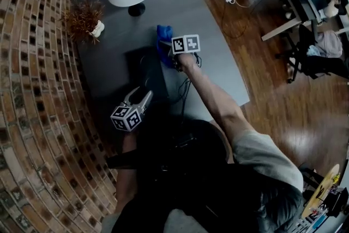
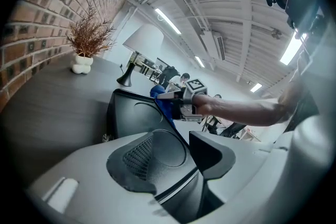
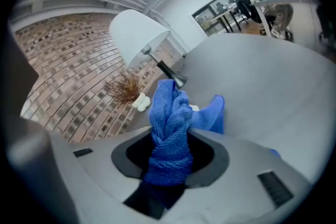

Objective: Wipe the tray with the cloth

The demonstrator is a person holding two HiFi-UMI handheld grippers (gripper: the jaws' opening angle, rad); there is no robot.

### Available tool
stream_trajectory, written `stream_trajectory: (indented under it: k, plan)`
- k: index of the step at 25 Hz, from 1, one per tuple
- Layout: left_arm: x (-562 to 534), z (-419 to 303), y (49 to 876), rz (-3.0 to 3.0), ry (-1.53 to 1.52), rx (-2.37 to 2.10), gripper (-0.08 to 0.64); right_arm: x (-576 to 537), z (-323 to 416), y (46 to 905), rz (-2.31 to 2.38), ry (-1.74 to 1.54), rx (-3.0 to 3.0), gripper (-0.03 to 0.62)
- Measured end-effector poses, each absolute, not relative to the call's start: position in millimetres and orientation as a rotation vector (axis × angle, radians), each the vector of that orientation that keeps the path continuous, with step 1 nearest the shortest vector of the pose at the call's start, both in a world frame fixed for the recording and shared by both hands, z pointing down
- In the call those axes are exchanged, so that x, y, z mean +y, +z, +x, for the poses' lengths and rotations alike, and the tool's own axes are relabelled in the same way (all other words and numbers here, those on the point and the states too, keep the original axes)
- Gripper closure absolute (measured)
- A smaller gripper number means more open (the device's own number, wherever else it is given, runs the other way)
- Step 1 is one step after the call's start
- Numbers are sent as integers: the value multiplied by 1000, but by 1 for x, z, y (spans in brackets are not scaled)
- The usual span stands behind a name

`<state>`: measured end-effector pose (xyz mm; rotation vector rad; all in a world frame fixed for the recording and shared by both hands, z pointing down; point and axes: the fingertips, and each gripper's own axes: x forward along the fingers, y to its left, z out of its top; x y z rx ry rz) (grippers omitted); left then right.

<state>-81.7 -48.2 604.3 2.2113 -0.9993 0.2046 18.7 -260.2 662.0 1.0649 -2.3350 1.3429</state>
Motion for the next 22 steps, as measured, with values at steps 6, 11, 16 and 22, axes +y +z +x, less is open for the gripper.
stream_trajectory:
  k: [6, 11, 16, 22]
  plan:
    - [-49, -80, 604, 2221, 217, -1002, 357, -251, 13, 694, 1148, 1666, -2249, 451]
    - [-51, -82, 604, 2225, 223, -1004, 357, -161, 10, 686, 957, 1754, -2248, 453]
    - [-51, -83, 603, 2224, 227, -1009, 357, -22, 15, 687, 567, 1710, -2153, 453]
    - [-51, -83, 605, 2224, 223, -1002, 357, -111, 37, 662, 795, 1477, -2300, 451]
